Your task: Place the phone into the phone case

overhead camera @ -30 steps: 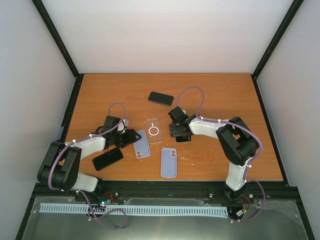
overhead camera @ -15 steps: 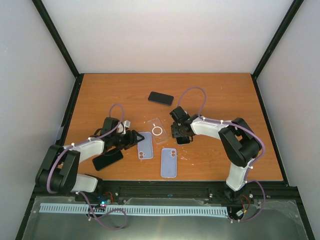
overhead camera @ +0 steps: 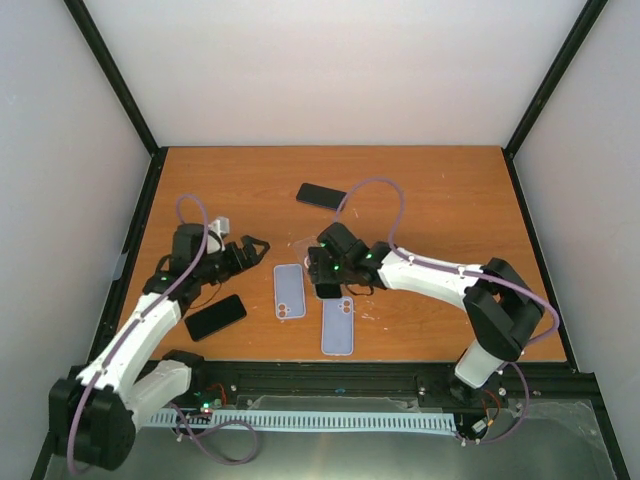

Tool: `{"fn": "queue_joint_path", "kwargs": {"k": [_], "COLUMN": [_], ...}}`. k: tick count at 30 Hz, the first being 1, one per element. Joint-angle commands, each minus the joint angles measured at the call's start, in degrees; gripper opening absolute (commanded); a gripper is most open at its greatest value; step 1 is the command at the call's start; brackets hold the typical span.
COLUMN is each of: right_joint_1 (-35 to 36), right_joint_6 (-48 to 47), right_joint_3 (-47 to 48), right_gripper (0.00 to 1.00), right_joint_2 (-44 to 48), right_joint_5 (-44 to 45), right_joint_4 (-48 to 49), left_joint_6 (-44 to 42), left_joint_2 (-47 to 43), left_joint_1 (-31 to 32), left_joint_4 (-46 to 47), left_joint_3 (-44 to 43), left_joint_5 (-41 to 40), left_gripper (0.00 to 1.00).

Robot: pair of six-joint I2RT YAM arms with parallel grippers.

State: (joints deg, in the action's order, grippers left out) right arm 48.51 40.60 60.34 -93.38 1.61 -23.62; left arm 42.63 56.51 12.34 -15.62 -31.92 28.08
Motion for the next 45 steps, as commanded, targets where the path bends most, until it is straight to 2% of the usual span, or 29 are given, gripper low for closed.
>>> {"fn": "queue_joint_path", "kwargs": {"k": [1,7,14,18,28,34,38,42,45], "right_joint_1": [5.2,10.0,12.4,12.5,12.7,13.5,13.6,13.5,13.5], "right_joint_6": [7.6,11.9,12.7,13.0,14.5,15.7,15.2,14.7,14.5], "right_joint_3": [2.9,8.2,13.6,13.5,5.7,4.7,3.4,0.3,-2.5], "right_gripper": [0.59,0.59,0.59,0.59,0.6,0.78,0.84,0.85,0.78], "right_joint_2": [-2.2,-9.9,-18.7,-20.9,-14.3,-12.4,-8.9,-5.7,-4.4], "right_joint_5": [-1.6,-0.8,0.8,1.6,5.4,4.8,5.7,6.5,6.1], "right_joint_4": [9.8,14.8,15.2,14.0,12.5,13.2,12.8,13.3,14.7], "left_joint_6": [-4.5,-4.5,-4.4,-4.1,-2.6,-2.6,-2.8,-2.9,-3.0], "left_joint_2": [-6.7,-10.7,-13.3,-13.3,-11.7,-9.5,-7.3,-3.9,-1.4], "left_joint_1": [-1.0,-1.0,-1.0,-1.0,-1.0,-1.0,-1.0,-1.0,-1.0], "left_joint_4": [-10.7,-15.7,-15.9,-15.1,-8.6,-6.8,-4.4,-1.2,1.7], "left_joint_3": [-6.5,-9.6,-9.0,-8.1,-3.2,-1.0,1.4,3.3,4.5], "left_joint_5": [-11.2,-14.9,-15.8,-14.8,-6.9,-6.6,-4.7,-1.8,0.4], "left_gripper": [1.0,1.0,0.99,0.99,0.88,0.84,0.77,0.68,0.64]}}
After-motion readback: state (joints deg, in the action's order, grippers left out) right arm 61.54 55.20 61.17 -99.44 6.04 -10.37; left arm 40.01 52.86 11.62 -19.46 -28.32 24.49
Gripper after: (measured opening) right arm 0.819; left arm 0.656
